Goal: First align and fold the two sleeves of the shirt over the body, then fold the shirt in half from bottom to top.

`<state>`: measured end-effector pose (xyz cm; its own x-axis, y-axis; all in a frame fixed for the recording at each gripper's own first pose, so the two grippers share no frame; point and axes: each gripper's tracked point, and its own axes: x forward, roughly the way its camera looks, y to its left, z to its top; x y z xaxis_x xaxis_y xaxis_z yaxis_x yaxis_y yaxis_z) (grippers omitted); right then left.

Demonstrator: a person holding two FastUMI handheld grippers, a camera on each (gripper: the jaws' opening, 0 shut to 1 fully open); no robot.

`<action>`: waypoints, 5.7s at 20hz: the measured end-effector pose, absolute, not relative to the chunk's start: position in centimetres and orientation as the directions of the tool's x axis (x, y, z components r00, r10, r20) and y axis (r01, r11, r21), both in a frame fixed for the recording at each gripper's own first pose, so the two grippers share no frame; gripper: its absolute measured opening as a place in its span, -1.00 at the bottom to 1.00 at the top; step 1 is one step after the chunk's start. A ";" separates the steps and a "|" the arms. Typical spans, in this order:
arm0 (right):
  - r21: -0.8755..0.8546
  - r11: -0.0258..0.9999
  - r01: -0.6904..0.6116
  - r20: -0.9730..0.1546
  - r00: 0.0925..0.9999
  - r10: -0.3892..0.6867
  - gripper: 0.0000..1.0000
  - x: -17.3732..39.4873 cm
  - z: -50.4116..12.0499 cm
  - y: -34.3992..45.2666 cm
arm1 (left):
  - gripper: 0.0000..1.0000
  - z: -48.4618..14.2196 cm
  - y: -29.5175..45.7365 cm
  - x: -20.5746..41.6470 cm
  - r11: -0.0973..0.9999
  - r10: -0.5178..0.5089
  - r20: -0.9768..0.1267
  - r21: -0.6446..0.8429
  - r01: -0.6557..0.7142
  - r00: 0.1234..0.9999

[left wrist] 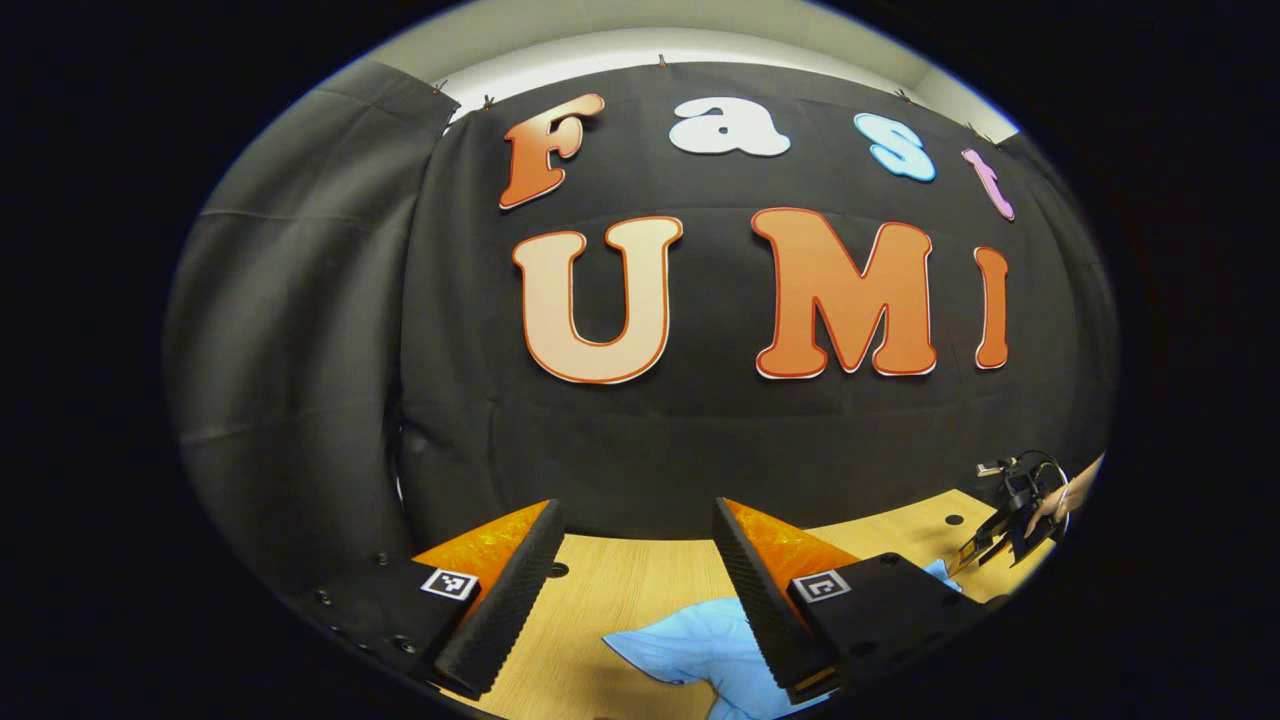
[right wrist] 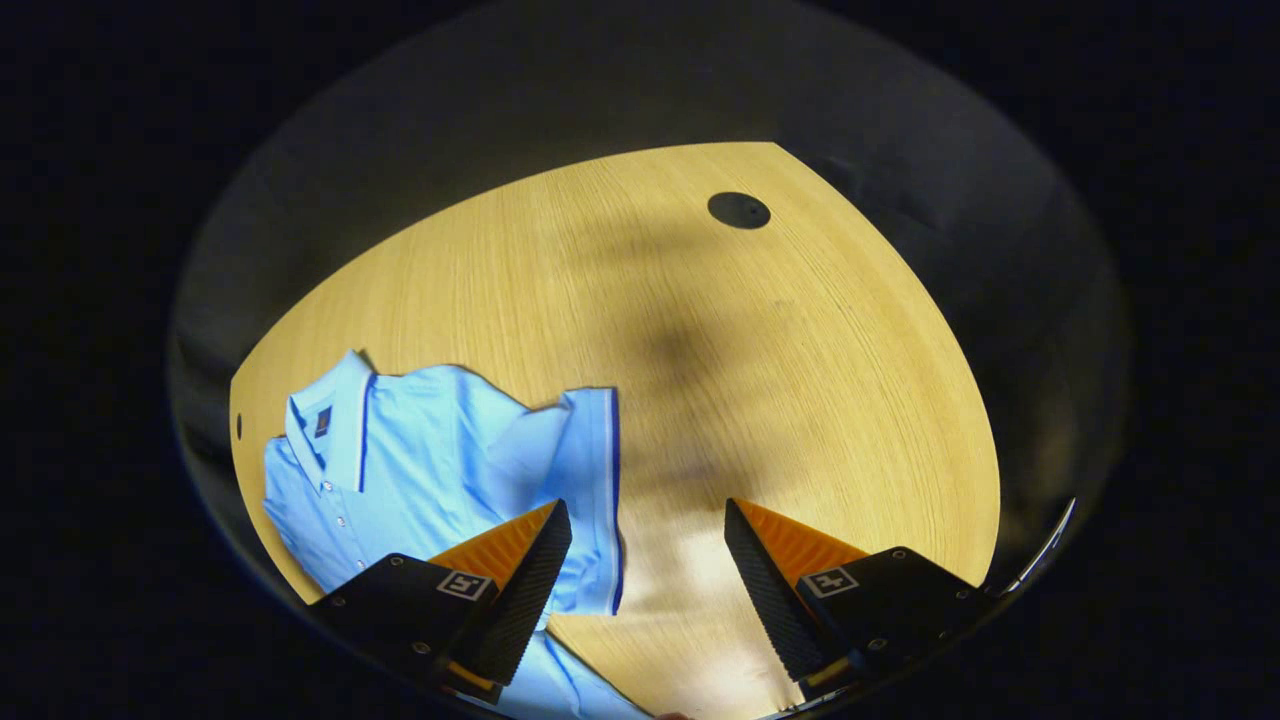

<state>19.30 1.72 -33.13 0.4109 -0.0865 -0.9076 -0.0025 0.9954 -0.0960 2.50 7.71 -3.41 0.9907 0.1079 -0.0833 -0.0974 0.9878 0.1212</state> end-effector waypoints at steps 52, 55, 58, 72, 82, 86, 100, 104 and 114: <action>-0.102 0.885 -0.455 -0.862 0.484 0.150 -0.88 10.4 -29.1 26.0 | 0.96 -3.7 21.5 -3.4 0.968 0.228 -0.100 0.128 -0.215 0.968; -0.060 0.878 -0.474 -0.867 0.462 0.190 -0.73 9.2 -29.4 27.8 | 0.96 -4.3 21.8 -3.7 0.969 0.234 -0.116 0.111 -0.222 0.965; 0.001 0.871 -0.491 -0.864 0.437 0.248 -0.46 7.9 -28.8 29.2 | 0.96 -4.5 21.6 -3.8 0.971 0.232 -0.129 0.097 -0.221 0.964; -0.012 0.897 -0.441 -0.625 0.704 0.338 0.95 8.1 -17.6 26.0 | 0.97 -13.7 17.2 1.3 0.984 0.149 -0.463 -0.020 -0.178 0.874; -0.013 0.922 -0.386 -0.581 0.754 0.307 0.95 7.9 -14.3 19.7 | 1.00 -26.5 14.7 5.7 0.974 0.043 -0.800 -0.100 -0.203 0.598; 0.004 0.932 -0.362 -0.590 0.752 0.294 0.96 8.0 -14.4 17.8 | 1.00 -30.3 14.1 7.0 0.968 0.024 -0.866 -0.104 -0.228 0.499; -0.016 0.933 -0.358 -0.628 0.730 0.270 0.95 9.2 -15.4 14.5 | 0.98 -38.0 14.0 7.4 0.959 0.085 -0.950 -0.004 -0.285 0.300; -0.018 0.935 -0.354 -0.621 0.737 0.267 0.95 9.7 -15.2 14.1 | 0.95 -38.4 14.1 7.6 0.961 0.101 -0.952 0.018 -0.277 0.288; -0.040 0.942 -0.334 -0.601 0.761 0.244 0.96 10.4 -15.0 13.5 | -0.80 -38.8 11.4 8.7 0.973 0.170 -0.939 0.112 -0.199 0.298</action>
<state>10.38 13.45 -14.97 0.7609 0.2444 -0.6011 -0.3344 0.9416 -0.0405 8.75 11.37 -38.77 0.2984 0.1695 -0.9393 -0.1994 0.9735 0.1124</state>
